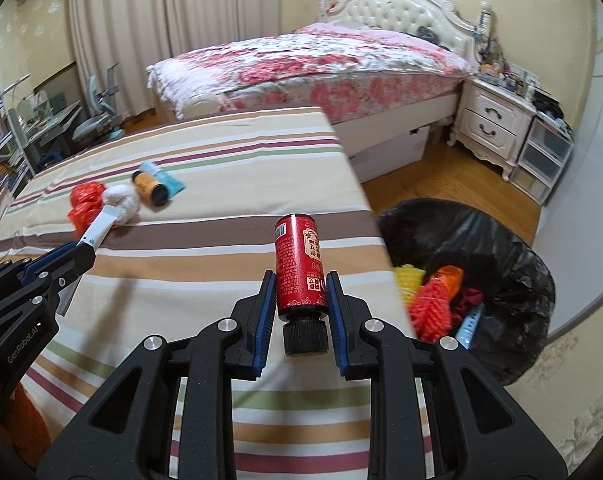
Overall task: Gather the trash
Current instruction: 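Carry the tube and red can over the bin and open both tools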
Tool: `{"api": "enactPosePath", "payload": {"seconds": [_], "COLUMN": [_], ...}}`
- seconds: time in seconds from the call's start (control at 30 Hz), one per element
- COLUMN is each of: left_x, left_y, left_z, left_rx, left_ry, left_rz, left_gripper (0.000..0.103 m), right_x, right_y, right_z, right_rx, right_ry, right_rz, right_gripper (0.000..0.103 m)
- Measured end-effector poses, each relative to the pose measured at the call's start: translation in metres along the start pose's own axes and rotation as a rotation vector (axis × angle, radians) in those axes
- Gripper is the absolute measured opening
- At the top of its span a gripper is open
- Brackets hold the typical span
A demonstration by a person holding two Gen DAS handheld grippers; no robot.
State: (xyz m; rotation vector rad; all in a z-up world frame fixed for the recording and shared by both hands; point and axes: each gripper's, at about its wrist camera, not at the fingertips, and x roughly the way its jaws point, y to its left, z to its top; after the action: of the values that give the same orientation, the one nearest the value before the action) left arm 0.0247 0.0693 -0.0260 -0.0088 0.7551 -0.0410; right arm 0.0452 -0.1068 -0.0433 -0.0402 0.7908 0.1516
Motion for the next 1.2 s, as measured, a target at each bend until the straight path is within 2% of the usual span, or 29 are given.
{"api": "enactPosePath", "payload": {"seconds": [0.47,0.87,1.2], "left_x": [0.021,0.046,0.076], "left_y": [-0.078,-0.14,-0.175], "left_z": [0.021,0.042,0.052], "left_rx": [0.115,0.198,0.245], "left_ry": [-0.02,-0.028,-0.007], "left_rz": [-0.079,-0.136,-0.121], "left_gripper": [0.019,0.019,0.019], "right_x": [-0.013,-0.007,0.011], "right_y": [-0.092,-0.137,-0.16], "right_z": [-0.002,0.002,0.011], "right_rx": [0.142,0.222,0.273], "right_ry": [-0.053,-0.062,-0.058], "right_rz": [-0.148,-0.205,-0.225], "right_gripper": [0.025,0.025,0.025]}}
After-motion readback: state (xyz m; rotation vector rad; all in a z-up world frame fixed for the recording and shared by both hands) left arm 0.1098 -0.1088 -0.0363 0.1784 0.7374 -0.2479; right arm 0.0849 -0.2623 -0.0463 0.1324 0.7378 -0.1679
